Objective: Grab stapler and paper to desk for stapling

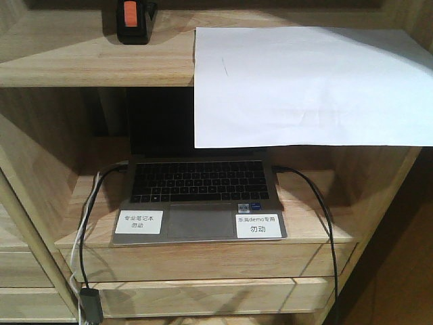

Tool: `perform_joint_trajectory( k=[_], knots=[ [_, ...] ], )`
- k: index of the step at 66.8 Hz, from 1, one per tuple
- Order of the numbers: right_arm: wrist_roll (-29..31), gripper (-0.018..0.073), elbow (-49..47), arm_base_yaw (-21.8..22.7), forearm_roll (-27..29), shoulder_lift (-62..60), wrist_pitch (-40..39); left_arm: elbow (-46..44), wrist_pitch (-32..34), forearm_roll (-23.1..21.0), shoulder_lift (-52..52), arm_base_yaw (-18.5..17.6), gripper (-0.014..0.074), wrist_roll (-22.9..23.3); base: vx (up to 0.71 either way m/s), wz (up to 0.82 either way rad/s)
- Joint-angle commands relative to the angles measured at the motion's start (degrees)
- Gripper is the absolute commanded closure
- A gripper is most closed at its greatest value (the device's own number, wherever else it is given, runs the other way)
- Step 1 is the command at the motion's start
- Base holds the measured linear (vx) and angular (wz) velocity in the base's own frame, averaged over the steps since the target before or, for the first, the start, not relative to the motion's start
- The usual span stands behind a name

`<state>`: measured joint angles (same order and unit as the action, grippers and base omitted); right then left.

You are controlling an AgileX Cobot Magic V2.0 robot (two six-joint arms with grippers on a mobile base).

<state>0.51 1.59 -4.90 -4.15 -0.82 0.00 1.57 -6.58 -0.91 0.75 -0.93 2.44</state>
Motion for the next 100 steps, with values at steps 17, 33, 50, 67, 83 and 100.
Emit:
perform_joint_trajectory(
  k=[17, 33, 50, 67, 83, 100],
  knots=[
    [0.3, 0.0568, 0.2, 0.2, -0.1, -0.6, -4.6, 1.6, 4.3, -0.3, 0.8, -0.3, 0.0603, 0.5, 0.0, 0.0],
    [0.3, 0.0568, 0.2, 0.2, -0.1, -0.6, -4.6, 1.6, 4.3, -0.3, 0.8, -0.3, 0.0603, 0.5, 0.0, 0.0],
    [0.3, 0.0568, 0.2, 0.2, -0.1, -0.6, -4.6, 1.6, 4.3, -0.3, 0.8, -0.3, 0.0603, 0.5, 0.0, 0.0],
    [0.3, 0.0568, 0.2, 0.2, -0.1, -0.6, -4.6, 1.6, 4.3, -0.3, 0.8, -0.3, 0.0603, 0.5, 0.0, 0.0],
    [0.3, 0.0568, 0.2, 0.2, -0.1, -0.6, -4.6, 1.6, 7.2, -0.4, 0.8, -0.3, 0.0603, 0.5, 0.0, 0.0],
    [0.3, 0.0568, 0.2, 0.2, -0.1, -0.6, -4.6, -1.0, 23.9, -0.4, 0.8, -0.3, 0.0603, 0.5, 0.0, 0.0]
  ],
)
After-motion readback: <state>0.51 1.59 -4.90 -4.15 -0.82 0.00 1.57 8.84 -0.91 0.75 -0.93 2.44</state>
